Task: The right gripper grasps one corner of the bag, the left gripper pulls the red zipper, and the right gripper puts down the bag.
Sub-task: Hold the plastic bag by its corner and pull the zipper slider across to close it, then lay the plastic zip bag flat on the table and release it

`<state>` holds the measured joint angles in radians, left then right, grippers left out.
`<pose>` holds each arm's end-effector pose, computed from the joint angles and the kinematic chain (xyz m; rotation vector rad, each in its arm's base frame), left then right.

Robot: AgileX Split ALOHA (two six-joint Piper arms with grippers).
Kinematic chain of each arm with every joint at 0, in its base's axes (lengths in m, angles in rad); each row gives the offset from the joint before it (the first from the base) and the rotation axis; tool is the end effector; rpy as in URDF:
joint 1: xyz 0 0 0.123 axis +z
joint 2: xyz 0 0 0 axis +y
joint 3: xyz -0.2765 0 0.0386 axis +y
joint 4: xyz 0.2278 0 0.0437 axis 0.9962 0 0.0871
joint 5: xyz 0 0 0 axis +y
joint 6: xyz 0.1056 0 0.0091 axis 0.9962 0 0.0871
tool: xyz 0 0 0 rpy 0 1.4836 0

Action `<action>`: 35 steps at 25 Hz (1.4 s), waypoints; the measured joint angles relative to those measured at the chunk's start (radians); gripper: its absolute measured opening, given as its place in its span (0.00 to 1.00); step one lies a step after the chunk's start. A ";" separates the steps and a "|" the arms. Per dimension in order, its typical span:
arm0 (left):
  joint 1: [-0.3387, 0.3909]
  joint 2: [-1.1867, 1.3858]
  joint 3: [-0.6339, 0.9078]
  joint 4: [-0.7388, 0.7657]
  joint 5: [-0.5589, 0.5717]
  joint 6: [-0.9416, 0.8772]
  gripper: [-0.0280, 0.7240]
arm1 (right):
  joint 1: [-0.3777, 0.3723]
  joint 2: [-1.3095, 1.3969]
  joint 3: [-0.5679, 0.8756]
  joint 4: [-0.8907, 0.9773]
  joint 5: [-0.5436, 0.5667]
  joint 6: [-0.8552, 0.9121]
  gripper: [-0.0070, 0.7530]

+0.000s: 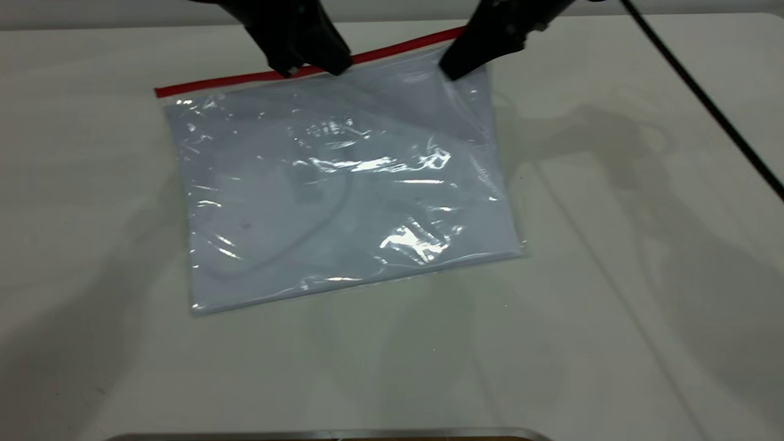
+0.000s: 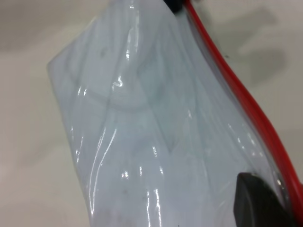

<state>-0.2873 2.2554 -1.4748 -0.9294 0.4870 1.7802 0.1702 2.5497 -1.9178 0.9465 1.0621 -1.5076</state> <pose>0.4206 -0.1658 0.1008 1.5134 1.9656 -0.2358 0.4570 0.1548 0.0729 -1.3989 2.1033 0.8771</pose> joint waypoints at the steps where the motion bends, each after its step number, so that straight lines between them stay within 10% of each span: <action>1: 0.008 0.000 0.000 0.009 0.001 -0.008 0.11 | -0.010 0.000 0.000 0.000 0.000 0.007 0.05; 23: 0.116 0.000 -0.001 0.255 0.048 -0.284 0.12 | -0.151 0.000 0.000 -0.034 0.002 0.208 0.11; 28: 0.122 0.000 -0.001 0.251 0.049 -0.301 0.26 | -0.159 0.000 0.000 -0.041 0.000 0.219 0.42; 35: 0.125 -0.007 -0.001 0.151 0.049 -0.366 0.69 | -0.167 -0.005 -0.002 -0.053 -0.045 0.232 0.90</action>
<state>-0.1618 2.2487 -1.4759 -0.7787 0.5363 1.4142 0.0029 2.5446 -1.9197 0.8935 1.0167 -1.2759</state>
